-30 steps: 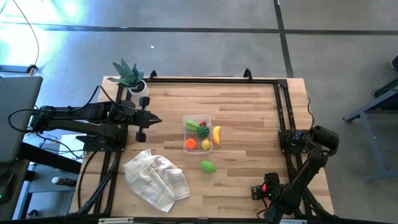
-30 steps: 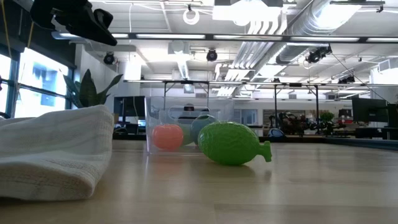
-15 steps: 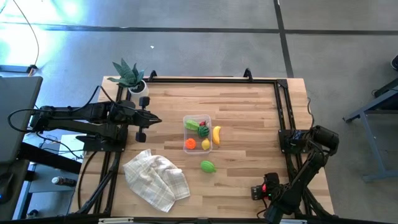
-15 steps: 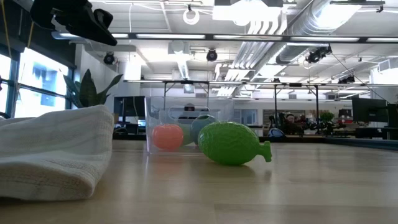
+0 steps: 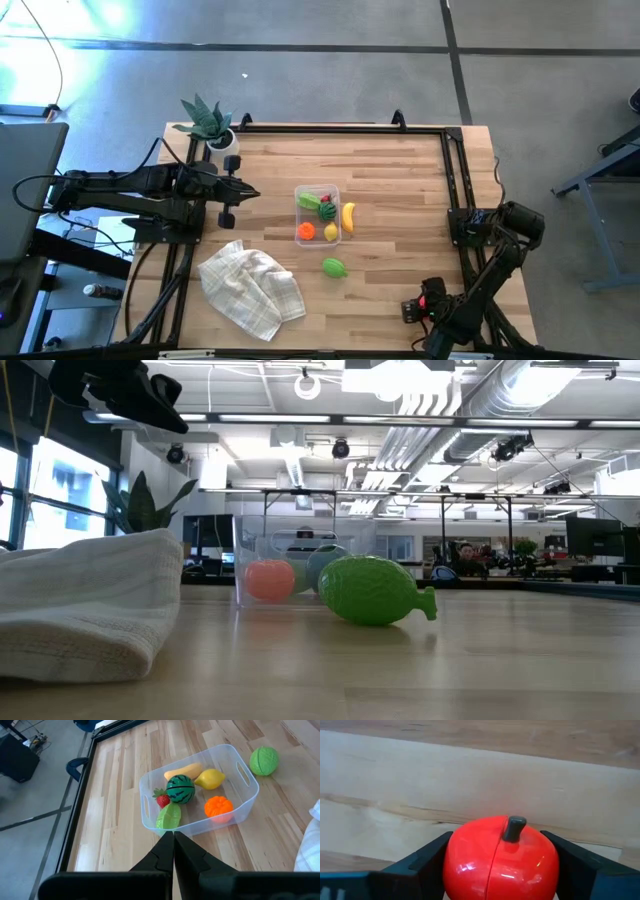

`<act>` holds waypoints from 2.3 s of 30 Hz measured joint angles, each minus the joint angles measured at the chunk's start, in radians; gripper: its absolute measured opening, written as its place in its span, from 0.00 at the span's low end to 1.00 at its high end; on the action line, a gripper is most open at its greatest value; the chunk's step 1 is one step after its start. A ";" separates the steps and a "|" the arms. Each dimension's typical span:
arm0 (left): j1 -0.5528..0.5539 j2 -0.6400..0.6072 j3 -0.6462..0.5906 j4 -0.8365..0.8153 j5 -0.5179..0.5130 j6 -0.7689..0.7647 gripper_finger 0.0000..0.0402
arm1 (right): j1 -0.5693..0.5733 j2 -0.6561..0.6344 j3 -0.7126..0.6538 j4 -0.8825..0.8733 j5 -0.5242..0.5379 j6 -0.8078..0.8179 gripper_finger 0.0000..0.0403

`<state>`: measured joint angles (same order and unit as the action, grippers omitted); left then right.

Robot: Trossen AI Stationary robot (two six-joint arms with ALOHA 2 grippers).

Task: Pick and placing Produce into tupperware
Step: Put the red apple into the transparent bin

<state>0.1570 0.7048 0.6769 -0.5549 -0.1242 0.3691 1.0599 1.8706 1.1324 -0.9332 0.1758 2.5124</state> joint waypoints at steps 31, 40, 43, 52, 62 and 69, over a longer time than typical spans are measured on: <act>0.000 0.000 0.000 0.000 0.000 0.000 0.01 | -0.001 -0.005 0.000 0.070 0.147 -0.167 0.66; 0.000 0.000 0.000 0.000 0.000 0.000 0.01 | -0.040 -0.071 0.000 0.052 0.215 -0.281 0.66; 0.000 0.000 0.000 0.000 0.000 0.000 0.01 | -0.075 -0.105 0.000 0.066 0.253 -0.377 0.66; 0.000 0.000 0.000 0.000 0.000 0.000 0.01 | -0.269 -0.275 0.000 0.214 0.375 -0.882 0.65; 0.000 0.000 0.000 0.000 0.000 0.000 0.01 | -0.613 -0.445 0.000 0.588 0.290 -1.565 0.65; 0.000 0.000 0.000 0.000 0.000 0.000 0.01 | -0.882 -0.439 0.000 0.666 0.019 -1.727 0.65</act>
<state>0.1568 0.7048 0.6769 -0.5549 -0.1242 0.3691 0.1776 1.4312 1.1320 -0.2667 0.1947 0.7856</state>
